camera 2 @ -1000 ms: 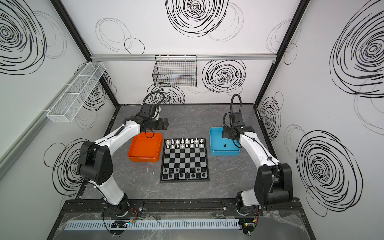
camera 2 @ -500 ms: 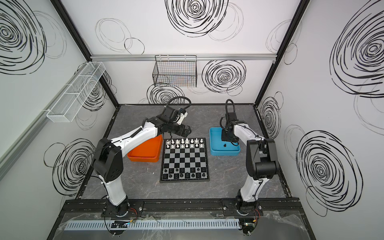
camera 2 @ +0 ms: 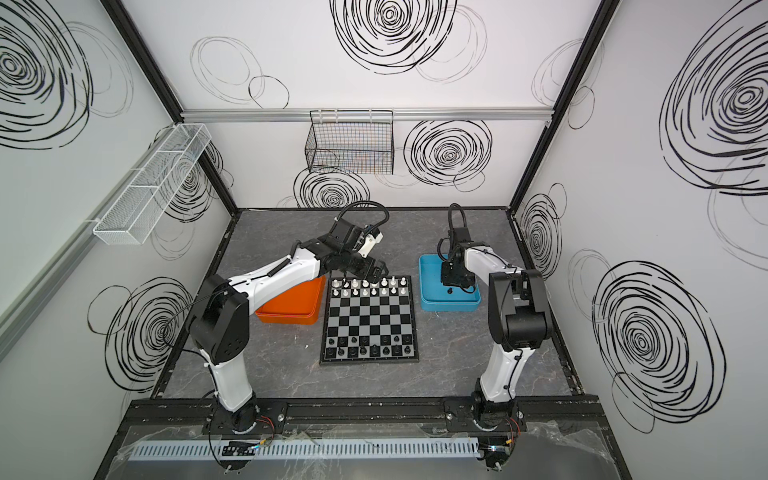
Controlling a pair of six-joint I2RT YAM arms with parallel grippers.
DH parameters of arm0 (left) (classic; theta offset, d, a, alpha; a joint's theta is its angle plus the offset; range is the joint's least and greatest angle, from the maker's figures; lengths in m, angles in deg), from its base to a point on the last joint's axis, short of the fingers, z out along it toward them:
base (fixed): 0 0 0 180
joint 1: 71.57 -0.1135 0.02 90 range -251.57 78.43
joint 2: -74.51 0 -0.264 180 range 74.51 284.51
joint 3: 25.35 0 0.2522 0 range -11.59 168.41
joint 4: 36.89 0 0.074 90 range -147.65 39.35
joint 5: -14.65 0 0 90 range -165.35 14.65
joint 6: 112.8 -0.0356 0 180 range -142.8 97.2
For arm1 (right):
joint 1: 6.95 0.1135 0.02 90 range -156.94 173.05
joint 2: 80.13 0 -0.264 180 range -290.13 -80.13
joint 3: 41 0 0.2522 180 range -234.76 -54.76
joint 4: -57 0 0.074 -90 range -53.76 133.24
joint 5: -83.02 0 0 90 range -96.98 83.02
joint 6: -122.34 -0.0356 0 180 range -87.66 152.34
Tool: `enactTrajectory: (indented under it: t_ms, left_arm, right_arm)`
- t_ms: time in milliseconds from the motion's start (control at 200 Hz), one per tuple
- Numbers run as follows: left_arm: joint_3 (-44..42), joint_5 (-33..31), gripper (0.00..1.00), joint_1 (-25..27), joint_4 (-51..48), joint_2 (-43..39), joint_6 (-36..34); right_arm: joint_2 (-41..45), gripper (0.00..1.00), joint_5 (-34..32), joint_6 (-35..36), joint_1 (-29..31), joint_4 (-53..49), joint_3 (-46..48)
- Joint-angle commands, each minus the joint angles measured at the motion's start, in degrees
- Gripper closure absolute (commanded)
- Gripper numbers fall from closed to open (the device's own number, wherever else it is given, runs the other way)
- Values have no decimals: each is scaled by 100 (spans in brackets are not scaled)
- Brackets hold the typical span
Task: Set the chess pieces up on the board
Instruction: 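Lower the right gripper around the last black piece while the left moves over the board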
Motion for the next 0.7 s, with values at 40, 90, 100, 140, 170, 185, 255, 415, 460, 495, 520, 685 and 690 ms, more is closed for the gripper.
enactTrajectory:
  t_ms: [40,90,100,140,170,185,255,415,460,495,520,685,690]
  left_arm:
    - [-42,5,4,0,193,91,-125]
    - [-38,-14,4,0,189,91,-132]
    - [-38,-16,4,-1,190,91,-131]
    - [-40,-34,4,2,184,91,-128]
    - [-40,-43,4,-1,185,91,-132]
    - [-42,-48,4,-1,182,92,-126]
    - [-30,-61,4,-1,166,91,-135]
    - [-30,-105,4,8,151,104,-136]
    - [-30,-111,4,8,140,100,-137]
    - [-26,-123,4,8,140,100,-139]
    - [-30,-131,4,9,140,100,-142]
    - [-20,-162,4,26,116,100,-145]
    - [-20,-164,4,26,115,100,-144]
  right_arm:
    - [-70,65,43,-2,-21,-132,61]
    - [-76,67,42,-2,-21,-134,48]
    - [-89,67,42,-3,-23,-143,45]
    - [-104,68,42,4,-28,-174,28]
    - [-118,68,29,1,-30,-212,11]
    - [-122,68,25,4,-30,-231,4]
    - [-133,69,31,-3,-29,-259,6]
    - [-116,71,26,-14,-38,-313,17]
    - [-124,71,32,-16,-39,-320,17]
    - [-127,71,40,-19,-39,-328,18]
    - [-131,72,50,-15,-38,-327,21]
    - [-168,73,72,-14,-40,-359,31]
    - [-167,73,75,-13,-39,-368,29]
